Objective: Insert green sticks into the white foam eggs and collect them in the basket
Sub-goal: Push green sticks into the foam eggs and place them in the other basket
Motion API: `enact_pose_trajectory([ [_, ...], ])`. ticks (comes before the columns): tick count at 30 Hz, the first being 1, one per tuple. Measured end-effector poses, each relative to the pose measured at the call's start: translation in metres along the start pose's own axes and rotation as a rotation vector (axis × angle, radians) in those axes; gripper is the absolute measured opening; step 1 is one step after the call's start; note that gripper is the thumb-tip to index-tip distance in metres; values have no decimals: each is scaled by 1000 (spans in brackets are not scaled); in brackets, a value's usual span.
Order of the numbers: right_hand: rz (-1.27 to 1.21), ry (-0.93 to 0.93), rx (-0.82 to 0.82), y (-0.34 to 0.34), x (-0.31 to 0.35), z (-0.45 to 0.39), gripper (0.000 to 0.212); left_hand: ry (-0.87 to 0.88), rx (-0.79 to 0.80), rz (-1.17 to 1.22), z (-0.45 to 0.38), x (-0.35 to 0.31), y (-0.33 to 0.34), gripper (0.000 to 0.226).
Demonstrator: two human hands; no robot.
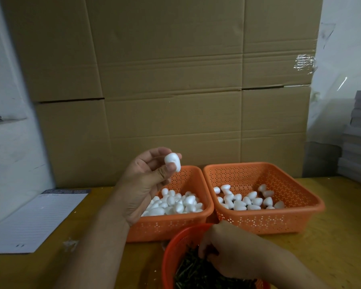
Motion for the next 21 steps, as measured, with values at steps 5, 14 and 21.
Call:
enact_pose_trajectory([
  [5, -4, 6, -23, 1, -3, -2, 33, -16, 5, 46, 0, 0, -4, 38],
  [14, -3, 17, -65, 1, -6, -3, 27, 1, -15, 0, 0, -1, -3, 29],
  [21, -6, 39, -118, -3, -7, -3, 26, -24, -27, 54, -1, 1, -2, 23],
])
Point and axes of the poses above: each hand's wrist, its own z-axis away from the middle knuckle, its own y-axis out of the palm, x = y × z, the point moved 6 cm from there along -z, towards the middle knuckle, and after that the axes turned 7 degrees about y, right-handed, at the moved point
